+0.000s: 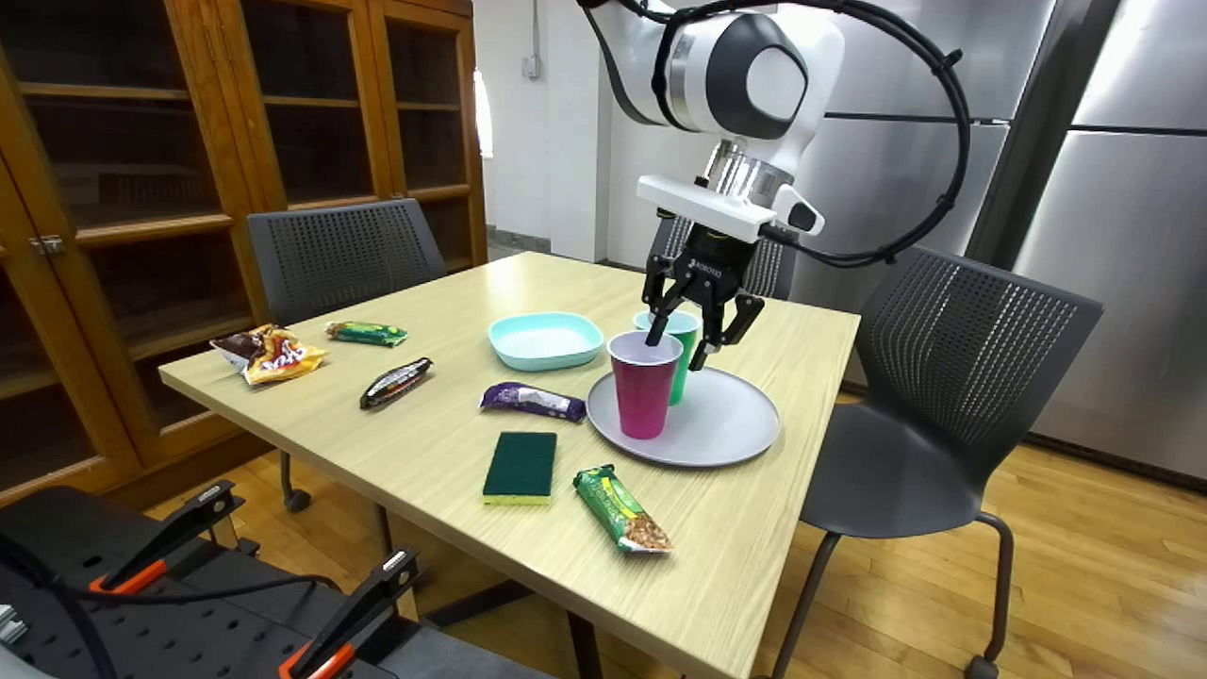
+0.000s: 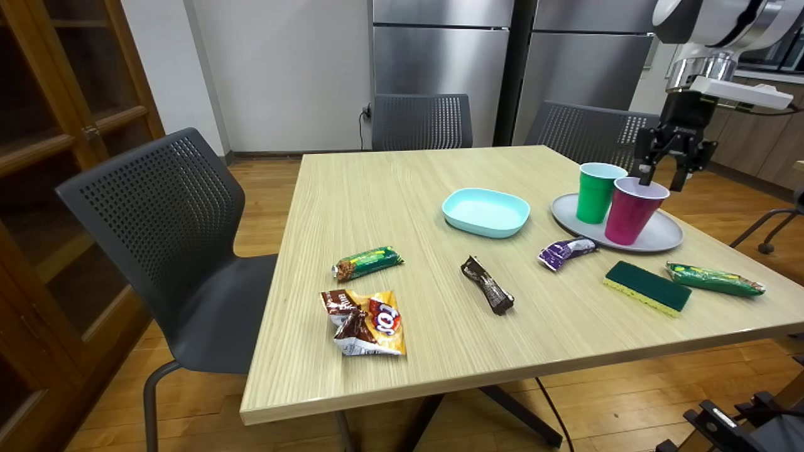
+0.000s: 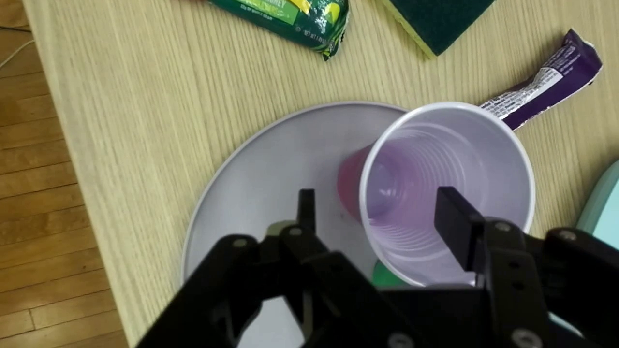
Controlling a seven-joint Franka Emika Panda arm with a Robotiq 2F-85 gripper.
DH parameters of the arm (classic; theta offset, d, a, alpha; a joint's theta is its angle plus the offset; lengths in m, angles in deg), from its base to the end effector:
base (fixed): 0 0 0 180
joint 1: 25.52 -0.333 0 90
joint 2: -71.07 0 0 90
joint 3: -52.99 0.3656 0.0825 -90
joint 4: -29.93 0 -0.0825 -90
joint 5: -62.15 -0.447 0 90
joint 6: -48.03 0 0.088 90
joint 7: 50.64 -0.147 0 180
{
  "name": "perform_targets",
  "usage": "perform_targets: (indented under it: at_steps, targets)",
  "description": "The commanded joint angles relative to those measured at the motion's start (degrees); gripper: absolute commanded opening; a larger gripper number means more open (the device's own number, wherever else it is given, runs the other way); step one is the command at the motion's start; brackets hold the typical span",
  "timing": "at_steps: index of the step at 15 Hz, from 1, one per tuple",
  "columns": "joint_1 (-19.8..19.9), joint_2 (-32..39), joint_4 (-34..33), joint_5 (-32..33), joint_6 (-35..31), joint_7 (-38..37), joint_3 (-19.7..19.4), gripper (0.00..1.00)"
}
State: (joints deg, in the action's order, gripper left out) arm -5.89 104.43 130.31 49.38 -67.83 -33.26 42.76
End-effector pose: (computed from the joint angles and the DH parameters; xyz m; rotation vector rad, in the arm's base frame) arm 0.6121 -0.3214 0.1821 -2.8856 0.4828 0.3530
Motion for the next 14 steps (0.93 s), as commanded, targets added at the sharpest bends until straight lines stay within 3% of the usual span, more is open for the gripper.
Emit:
perform_targets:
  at_steps: [1, 6, 14]
  targets:
    - [1.42, -1.52, -0.84, 0.23, 2.39, 0.58, 1.34, 0.98]
    - [0.37, -6.20, 1.76, 1.49, 1.72, -0.33, 0.62, 1.00]
    - [-4.79, -13.49, 5.52, 7.65, 2.22, -15.92, -1.24, 1.00]
